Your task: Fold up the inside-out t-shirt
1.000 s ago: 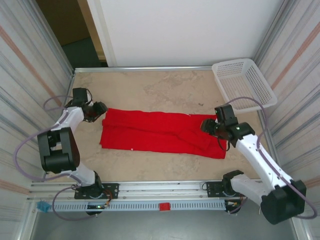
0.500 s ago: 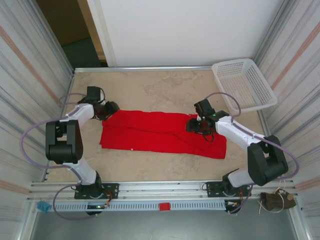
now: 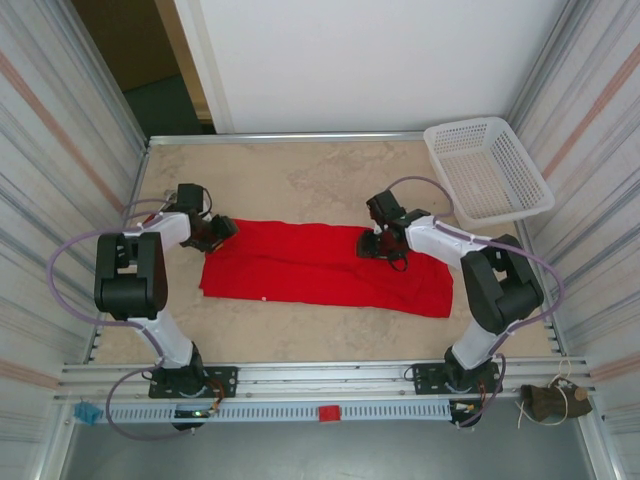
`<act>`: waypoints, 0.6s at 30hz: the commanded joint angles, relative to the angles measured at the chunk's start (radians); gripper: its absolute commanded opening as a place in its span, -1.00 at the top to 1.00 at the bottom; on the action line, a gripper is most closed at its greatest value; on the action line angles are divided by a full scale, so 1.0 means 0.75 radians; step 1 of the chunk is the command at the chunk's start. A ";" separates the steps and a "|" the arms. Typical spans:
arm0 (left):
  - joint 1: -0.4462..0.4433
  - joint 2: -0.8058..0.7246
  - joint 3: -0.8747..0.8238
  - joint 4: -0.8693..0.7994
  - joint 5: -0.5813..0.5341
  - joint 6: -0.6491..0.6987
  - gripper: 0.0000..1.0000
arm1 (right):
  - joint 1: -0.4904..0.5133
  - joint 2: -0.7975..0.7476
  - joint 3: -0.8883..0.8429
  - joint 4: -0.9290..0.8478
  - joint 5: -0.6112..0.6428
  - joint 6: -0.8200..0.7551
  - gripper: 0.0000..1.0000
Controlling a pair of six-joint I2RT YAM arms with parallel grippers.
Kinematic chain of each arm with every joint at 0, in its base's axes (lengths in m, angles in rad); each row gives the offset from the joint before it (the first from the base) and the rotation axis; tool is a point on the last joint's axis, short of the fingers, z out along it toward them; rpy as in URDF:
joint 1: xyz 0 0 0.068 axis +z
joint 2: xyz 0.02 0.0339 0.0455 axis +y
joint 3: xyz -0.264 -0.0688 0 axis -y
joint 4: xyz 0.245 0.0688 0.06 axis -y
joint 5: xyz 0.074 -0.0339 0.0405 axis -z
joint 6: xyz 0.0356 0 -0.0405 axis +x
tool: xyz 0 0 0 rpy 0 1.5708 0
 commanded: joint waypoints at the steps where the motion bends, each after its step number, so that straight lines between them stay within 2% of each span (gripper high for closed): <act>1: 0.008 -0.004 -0.011 0.011 -0.024 0.012 -0.01 | 0.030 0.018 0.004 -0.017 -0.008 -0.025 0.20; 2: 0.009 -0.004 -0.013 0.013 -0.024 0.011 -0.01 | 0.039 0.012 -0.005 -0.020 -0.001 -0.022 0.38; 4: 0.008 -0.005 -0.016 0.015 -0.022 0.011 -0.01 | 0.054 -0.016 -0.023 -0.034 0.016 -0.019 0.85; 5: 0.008 -0.006 -0.017 0.017 -0.021 0.011 -0.01 | 0.061 -0.041 -0.031 -0.043 0.026 -0.017 1.00; 12: 0.008 -0.014 -0.027 0.027 -0.020 0.008 0.00 | 0.171 -0.215 -0.072 -0.132 0.088 0.054 1.00; 15: 0.008 -0.019 -0.026 0.028 -0.016 0.006 0.00 | 0.283 -0.272 -0.101 -0.152 0.105 0.129 1.00; 18: 0.009 -0.024 -0.023 0.027 -0.015 0.006 0.00 | 0.394 -0.318 -0.120 -0.174 0.126 0.205 0.52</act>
